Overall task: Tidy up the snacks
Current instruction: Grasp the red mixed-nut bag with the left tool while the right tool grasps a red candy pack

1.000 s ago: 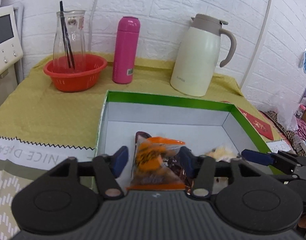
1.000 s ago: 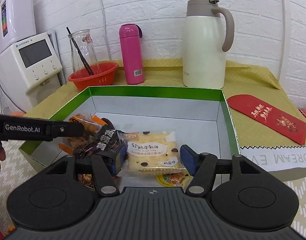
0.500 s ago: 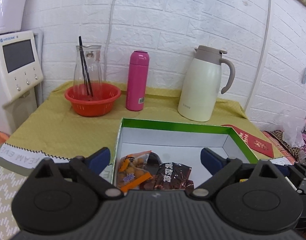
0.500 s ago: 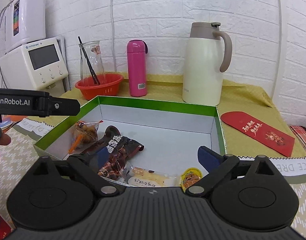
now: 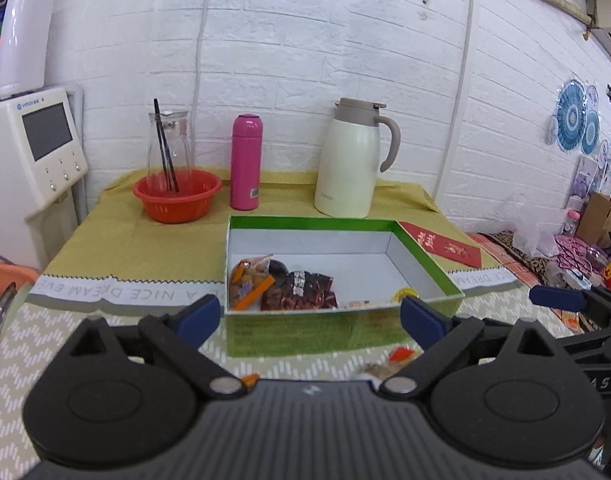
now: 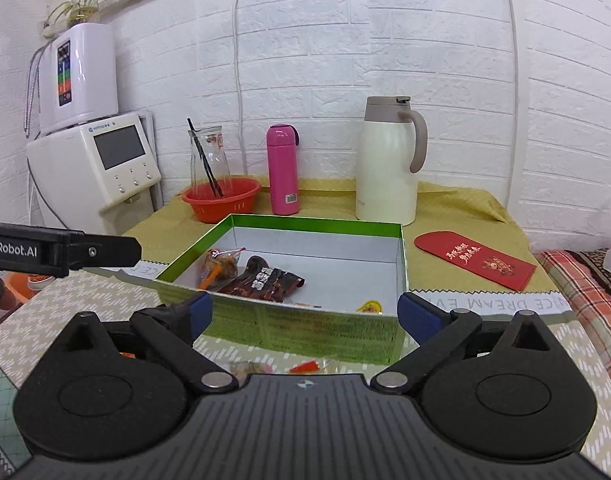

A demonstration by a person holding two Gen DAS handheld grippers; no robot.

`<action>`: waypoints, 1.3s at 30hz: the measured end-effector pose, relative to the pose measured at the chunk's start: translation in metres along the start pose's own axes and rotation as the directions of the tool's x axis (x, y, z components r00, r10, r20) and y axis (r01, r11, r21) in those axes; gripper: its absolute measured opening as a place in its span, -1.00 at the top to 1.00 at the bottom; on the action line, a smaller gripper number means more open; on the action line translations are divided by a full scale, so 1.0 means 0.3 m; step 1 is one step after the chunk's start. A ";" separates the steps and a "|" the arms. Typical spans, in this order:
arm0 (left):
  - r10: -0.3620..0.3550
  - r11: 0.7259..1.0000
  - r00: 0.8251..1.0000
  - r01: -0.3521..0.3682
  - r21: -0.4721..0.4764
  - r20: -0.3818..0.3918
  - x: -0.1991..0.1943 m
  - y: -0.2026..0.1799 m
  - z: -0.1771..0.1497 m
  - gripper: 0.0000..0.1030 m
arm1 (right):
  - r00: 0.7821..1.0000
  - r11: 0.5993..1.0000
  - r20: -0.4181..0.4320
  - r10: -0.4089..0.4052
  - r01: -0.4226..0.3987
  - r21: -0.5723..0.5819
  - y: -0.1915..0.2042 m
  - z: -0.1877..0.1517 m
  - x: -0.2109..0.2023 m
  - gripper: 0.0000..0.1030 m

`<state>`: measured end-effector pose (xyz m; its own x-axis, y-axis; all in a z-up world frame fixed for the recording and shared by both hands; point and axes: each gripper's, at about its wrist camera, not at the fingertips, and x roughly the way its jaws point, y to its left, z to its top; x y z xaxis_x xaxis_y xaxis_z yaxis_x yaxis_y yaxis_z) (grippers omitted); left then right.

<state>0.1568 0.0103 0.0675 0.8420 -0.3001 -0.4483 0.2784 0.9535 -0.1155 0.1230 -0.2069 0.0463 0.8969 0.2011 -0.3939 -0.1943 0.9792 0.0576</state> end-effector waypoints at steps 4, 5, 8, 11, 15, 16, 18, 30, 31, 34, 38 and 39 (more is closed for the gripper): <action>-0.001 1.000 0.999 0.000 -0.012 -0.034 -0.087 0.010 -0.122 -0.87 | 0.999 0.999 -0.031 0.030 -0.029 0.027 0.030 -0.101 -0.102 -1.00; -0.006 1.000 0.999 0.005 -0.025 -0.054 -0.101 0.015 -0.160 -0.87 | 0.998 0.998 -0.042 0.038 -0.037 0.041 0.041 -0.133 -0.123 -1.00; -0.019 0.997 0.993 0.009 -0.080 -0.120 -0.126 0.033 -0.263 -0.87 | 0.992 0.993 -0.095 0.084 -0.075 0.090 0.070 -0.229 -0.162 -1.00; -0.005 0.994 0.983 -0.016 -0.111 -0.182 -0.139 0.042 -0.351 -0.87 | 0.975 0.983 -0.168 0.148 -0.126 0.137 0.116 -0.311 -0.177 -1.00; 0.013 0.990 0.972 -0.045 -0.133 -0.233 -0.144 0.064 -0.425 -0.87 | 0.953 0.979 -0.229 0.198 -0.179 0.101 0.221 -0.380 -0.181 -1.00; 0.017 0.989 0.971 -0.052 -0.138 -0.239 -0.144 0.070 -0.433 -0.87 | 0.951 0.980 -0.238 0.197 -0.183 0.079 0.251 -0.395 -0.188 -1.00; 0.019 0.989 0.969 -0.054 -0.135 -0.247 -0.140 0.080 -0.442 -0.87 | 0.950 0.982 -0.249 0.190 -0.185 0.046 0.294 -0.410 -0.186 -1.00; -0.029 0.988 0.963 -0.012 -0.151 -0.269 -0.025 0.113 -0.435 -0.86 | 0.968 0.996 -0.239 -0.075 0.062 -0.059 0.224 -0.460 -0.168 -1.00; -0.042 0.987 0.963 -0.001 -0.160 -0.267 -0.026 0.112 -0.435 -0.86 | 0.964 0.992 -0.236 -0.123 0.116 -0.044 0.196 -0.456 -0.172 -1.00; -0.074 0.986 0.962 0.030 -0.167 -0.264 -0.038 0.090 -0.437 -0.86 | 0.970 0.994 -0.219 -0.105 0.112 0.018 0.162 -0.443 -0.195 -1.00; -0.122 0.984 0.959 0.084 -0.158 -0.256 -0.071 0.057 -0.446 -0.86 | 0.980 0.999 -0.194 -0.044 0.048 0.012 0.215 -0.429 -0.185 -1.00; -0.131 0.983 0.958 0.092 -0.157 -0.256 -0.076 0.052 -0.446 -0.86 | 0.981 0.999 -0.193 -0.027 0.031 0.016 0.226 -0.429 -0.176 -1.00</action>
<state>0.0801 0.0356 -0.0427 0.6520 -0.4050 -0.6411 0.2787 0.9142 -0.2941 0.0112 -0.1544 -0.0469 0.8079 0.1661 -0.5654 -0.1606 0.9852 0.0599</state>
